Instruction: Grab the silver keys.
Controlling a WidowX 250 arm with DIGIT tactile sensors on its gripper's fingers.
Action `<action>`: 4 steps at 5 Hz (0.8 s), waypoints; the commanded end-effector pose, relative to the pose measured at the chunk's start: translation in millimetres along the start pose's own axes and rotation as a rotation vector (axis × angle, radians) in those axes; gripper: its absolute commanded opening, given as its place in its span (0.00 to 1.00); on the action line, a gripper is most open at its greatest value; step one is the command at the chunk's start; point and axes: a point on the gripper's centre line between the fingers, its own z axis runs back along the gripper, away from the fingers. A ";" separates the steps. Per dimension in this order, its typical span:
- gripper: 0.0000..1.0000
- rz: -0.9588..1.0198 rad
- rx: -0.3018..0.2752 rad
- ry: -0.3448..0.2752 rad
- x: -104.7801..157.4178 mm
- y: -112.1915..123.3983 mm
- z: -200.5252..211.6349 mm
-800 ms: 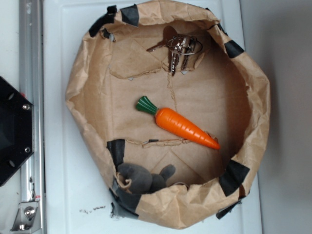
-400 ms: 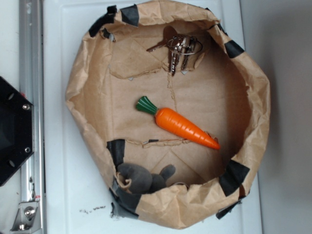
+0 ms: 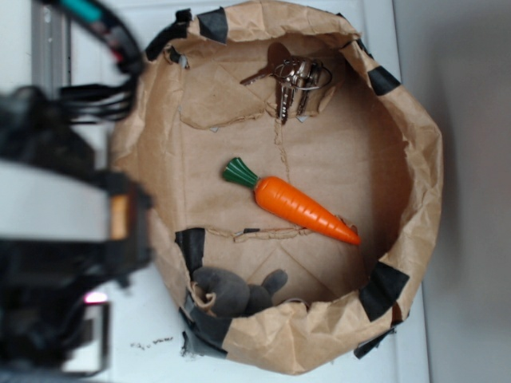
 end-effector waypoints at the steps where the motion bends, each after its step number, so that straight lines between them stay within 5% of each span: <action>1: 1.00 0.060 0.082 -0.247 46.9 34.9 -37.0; 3: 1.00 0.192 0.231 -0.349 75.8 65.8 -74.3; 4: 1.00 0.200 0.274 -0.318 81.2 73.1 -92.4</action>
